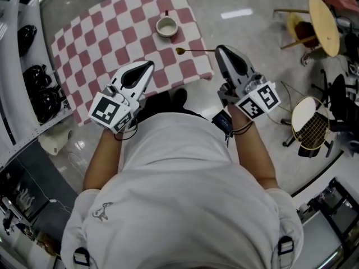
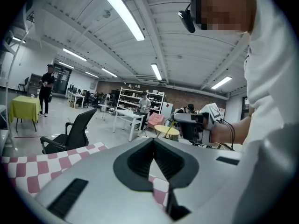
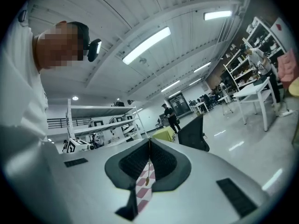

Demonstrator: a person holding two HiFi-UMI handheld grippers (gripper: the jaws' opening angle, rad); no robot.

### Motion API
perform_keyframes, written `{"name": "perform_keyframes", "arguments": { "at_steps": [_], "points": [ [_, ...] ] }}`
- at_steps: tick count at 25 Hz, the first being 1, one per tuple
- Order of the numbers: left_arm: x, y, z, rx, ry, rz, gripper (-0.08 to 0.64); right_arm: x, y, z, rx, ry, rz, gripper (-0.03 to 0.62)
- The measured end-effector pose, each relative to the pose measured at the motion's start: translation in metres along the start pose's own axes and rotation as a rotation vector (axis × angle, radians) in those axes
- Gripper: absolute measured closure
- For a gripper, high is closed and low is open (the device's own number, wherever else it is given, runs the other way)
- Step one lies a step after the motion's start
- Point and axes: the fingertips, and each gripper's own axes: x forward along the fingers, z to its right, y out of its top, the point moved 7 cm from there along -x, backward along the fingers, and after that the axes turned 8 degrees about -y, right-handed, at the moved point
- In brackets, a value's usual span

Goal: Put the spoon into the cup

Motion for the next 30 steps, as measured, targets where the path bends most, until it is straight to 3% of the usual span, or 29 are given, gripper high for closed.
{"name": "perform_keyframes", "arguments": {
  "at_steps": [18,30],
  "points": [
    [0.048,-0.057,-0.128,-0.092,-0.026,-0.133,0.546,0.121,-0.046,0.077,0.088,-0.053,-0.096,0.559],
    [0.07,-0.083,-0.174,-0.131,-0.045,-0.169,0.546,0.162,-0.088,0.103,0.141,-0.073,-0.142,0.56]
  ]
}}
